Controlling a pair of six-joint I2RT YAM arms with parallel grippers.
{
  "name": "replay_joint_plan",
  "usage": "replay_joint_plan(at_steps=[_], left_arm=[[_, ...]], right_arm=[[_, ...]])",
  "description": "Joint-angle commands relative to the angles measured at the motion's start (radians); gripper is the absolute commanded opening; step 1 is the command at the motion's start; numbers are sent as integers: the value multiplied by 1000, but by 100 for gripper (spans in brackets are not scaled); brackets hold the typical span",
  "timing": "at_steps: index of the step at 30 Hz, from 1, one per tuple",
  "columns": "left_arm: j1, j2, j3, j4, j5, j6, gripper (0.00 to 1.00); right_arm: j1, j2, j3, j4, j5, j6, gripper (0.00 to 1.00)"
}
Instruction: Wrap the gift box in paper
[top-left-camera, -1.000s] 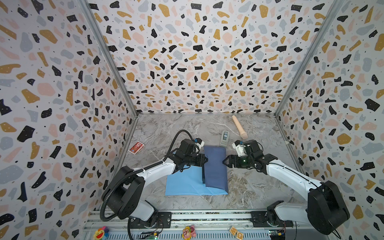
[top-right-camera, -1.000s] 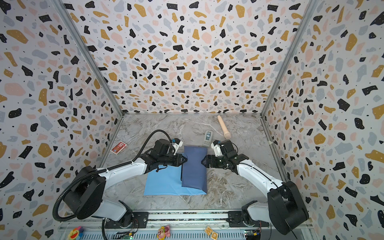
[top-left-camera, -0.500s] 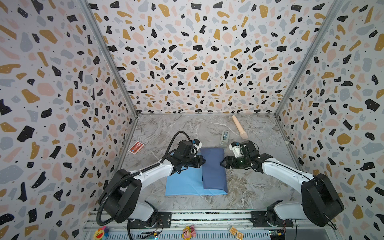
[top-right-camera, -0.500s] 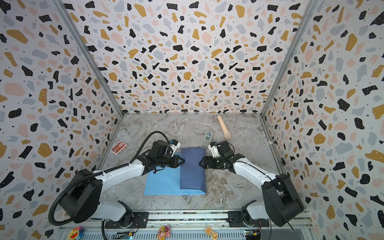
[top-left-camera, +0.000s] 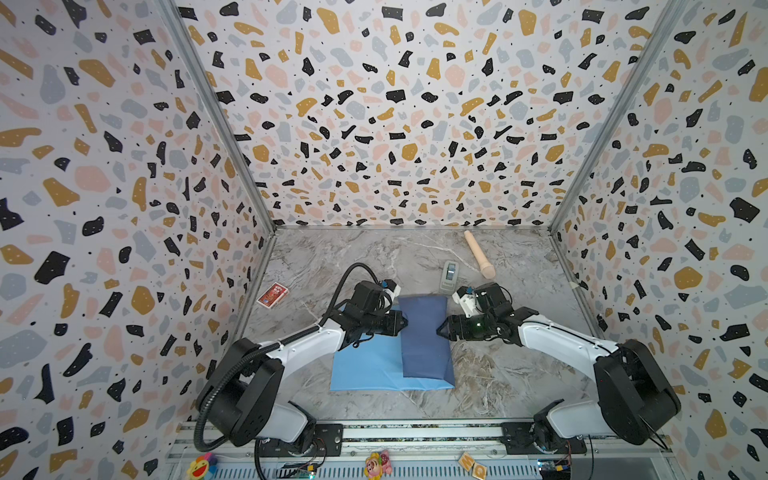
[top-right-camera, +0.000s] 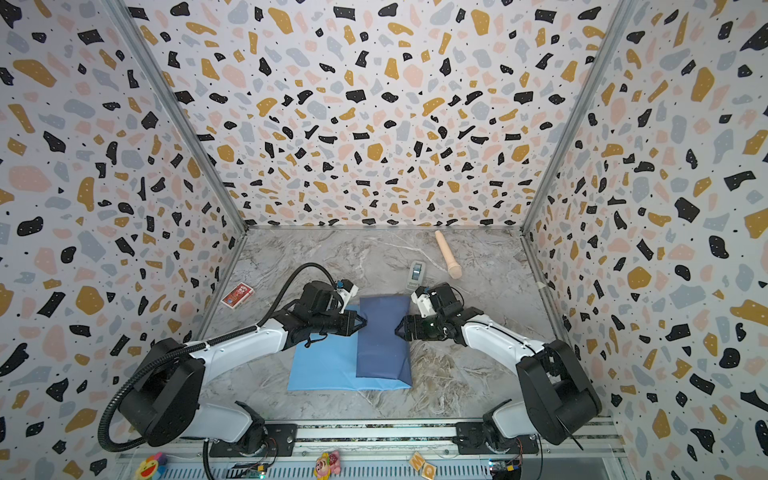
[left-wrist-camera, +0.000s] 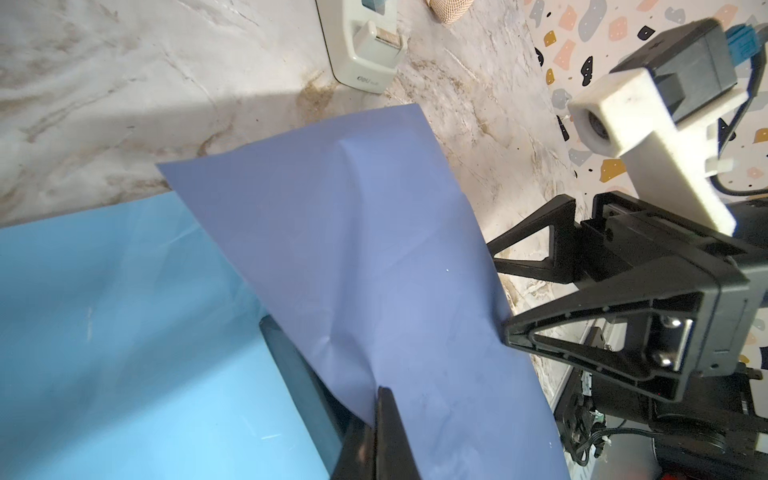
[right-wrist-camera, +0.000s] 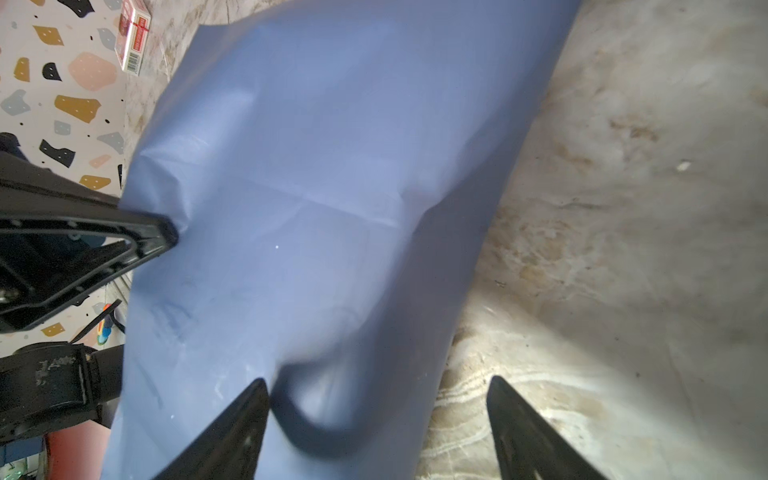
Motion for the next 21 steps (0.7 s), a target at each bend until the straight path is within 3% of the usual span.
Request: replay_joint_plan(at_steps=[1, 14, 15, 17, 21], left_arm=[[7, -12, -10, 11, -15, 6, 0], [8, -7, -1, -29, -78, 15, 0], [8, -11, -2, -29, -81, 12, 3], [8, -13, -6, -34, -91, 0, 20], [8, -32, -19, -40, -86, -44, 38]], right_arm=[[8, 4, 10, 7, -5, -2, 81], [26, 22, -28, 12, 20, -1, 80], [28, 23, -29, 14, 25, 0, 79], [34, 25, -35, 13, 31, 2, 79], [42, 26, -46, 21, 39, 12, 79]])
